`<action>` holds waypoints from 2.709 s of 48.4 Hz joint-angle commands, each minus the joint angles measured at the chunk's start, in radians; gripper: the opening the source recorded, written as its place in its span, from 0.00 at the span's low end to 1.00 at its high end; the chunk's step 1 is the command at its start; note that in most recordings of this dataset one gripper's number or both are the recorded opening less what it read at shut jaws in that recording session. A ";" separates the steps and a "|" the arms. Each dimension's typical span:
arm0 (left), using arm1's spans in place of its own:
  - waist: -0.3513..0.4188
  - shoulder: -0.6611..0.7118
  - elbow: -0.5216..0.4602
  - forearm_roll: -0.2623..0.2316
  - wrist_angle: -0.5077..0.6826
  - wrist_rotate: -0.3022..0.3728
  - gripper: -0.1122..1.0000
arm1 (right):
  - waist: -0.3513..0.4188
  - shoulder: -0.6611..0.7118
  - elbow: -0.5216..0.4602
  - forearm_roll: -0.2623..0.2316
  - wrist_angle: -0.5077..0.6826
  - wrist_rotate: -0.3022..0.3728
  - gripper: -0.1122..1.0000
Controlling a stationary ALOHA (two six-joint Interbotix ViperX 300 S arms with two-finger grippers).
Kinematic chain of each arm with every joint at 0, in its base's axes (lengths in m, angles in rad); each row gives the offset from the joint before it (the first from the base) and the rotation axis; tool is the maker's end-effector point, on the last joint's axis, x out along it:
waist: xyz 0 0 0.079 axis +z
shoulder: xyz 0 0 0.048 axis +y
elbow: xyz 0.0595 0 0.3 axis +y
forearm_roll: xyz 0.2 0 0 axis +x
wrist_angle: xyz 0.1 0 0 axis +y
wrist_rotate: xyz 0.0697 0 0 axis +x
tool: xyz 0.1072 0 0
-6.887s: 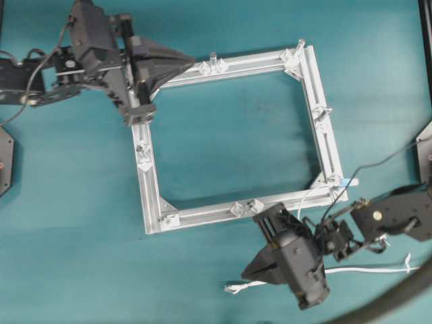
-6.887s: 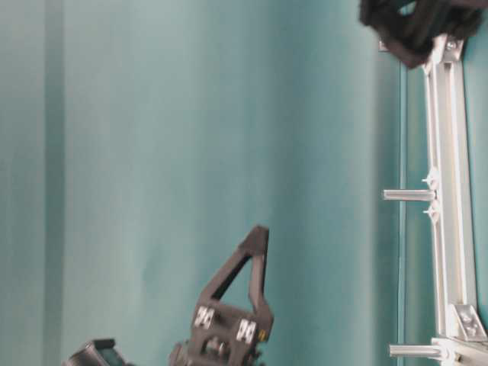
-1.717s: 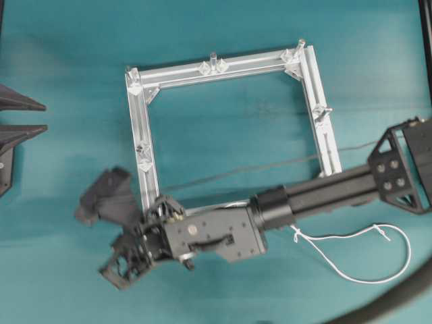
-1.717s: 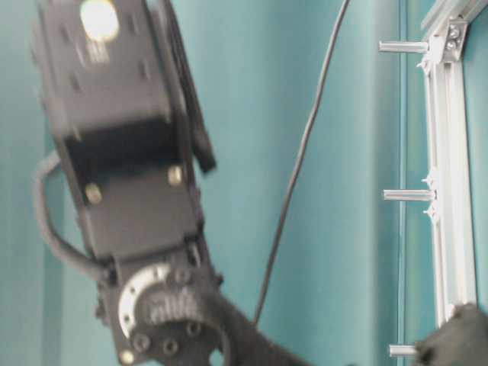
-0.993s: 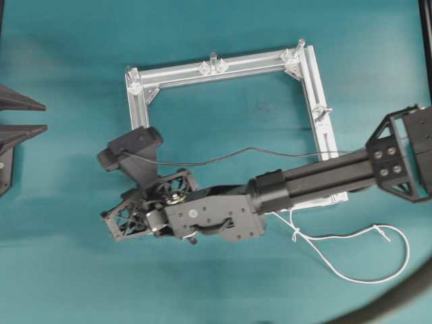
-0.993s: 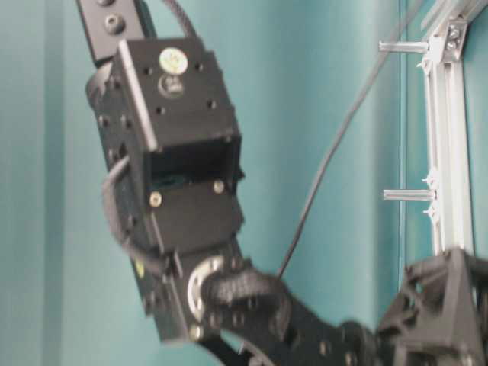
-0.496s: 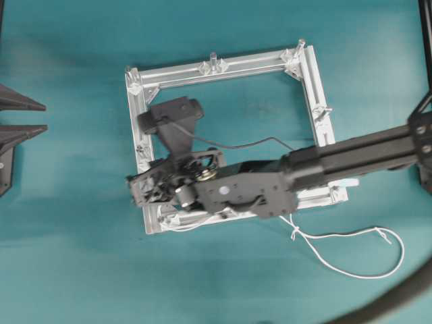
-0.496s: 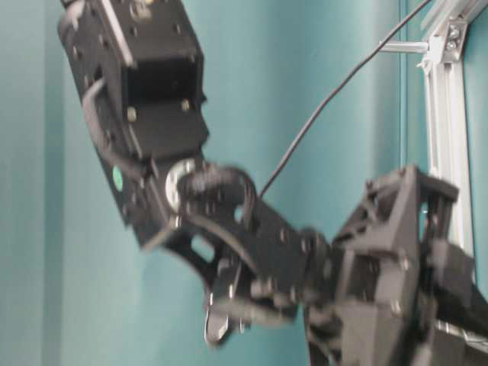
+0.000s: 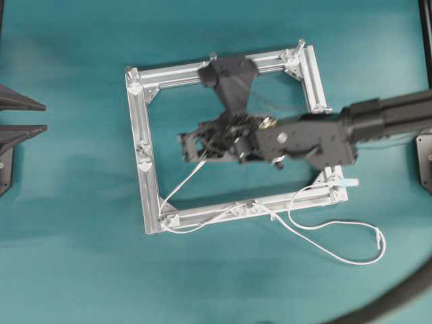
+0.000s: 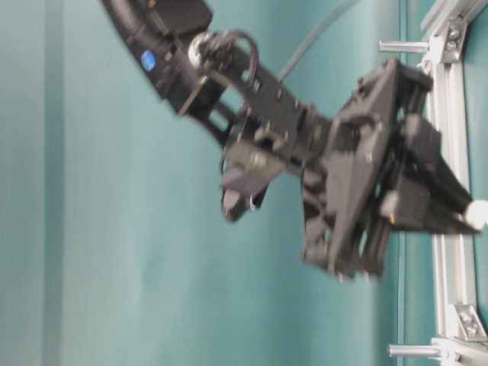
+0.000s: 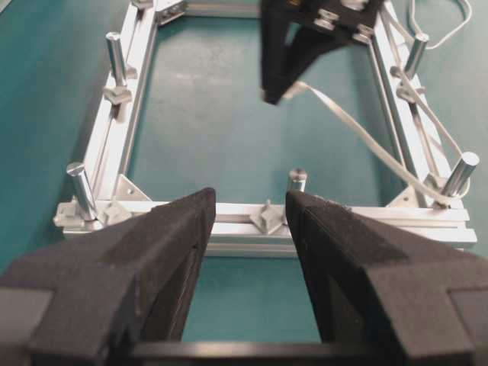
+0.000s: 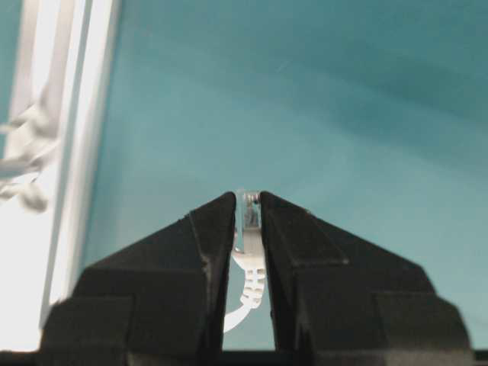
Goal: Move the cable alternately left and right between 8 pins so it hooks onto each one.
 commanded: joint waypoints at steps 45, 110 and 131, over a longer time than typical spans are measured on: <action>-0.002 0.008 -0.011 0.000 -0.005 0.005 0.59 | -0.077 0.282 -0.541 0.321 0.028 -0.770 0.22; -0.002 0.006 -0.011 0.000 -0.005 0.006 0.59 | -0.279 0.551 -1.094 0.364 0.285 -0.908 0.22; -0.002 0.008 -0.011 0.000 -0.003 0.005 0.59 | -0.281 0.426 -0.894 0.354 0.265 -0.850 0.22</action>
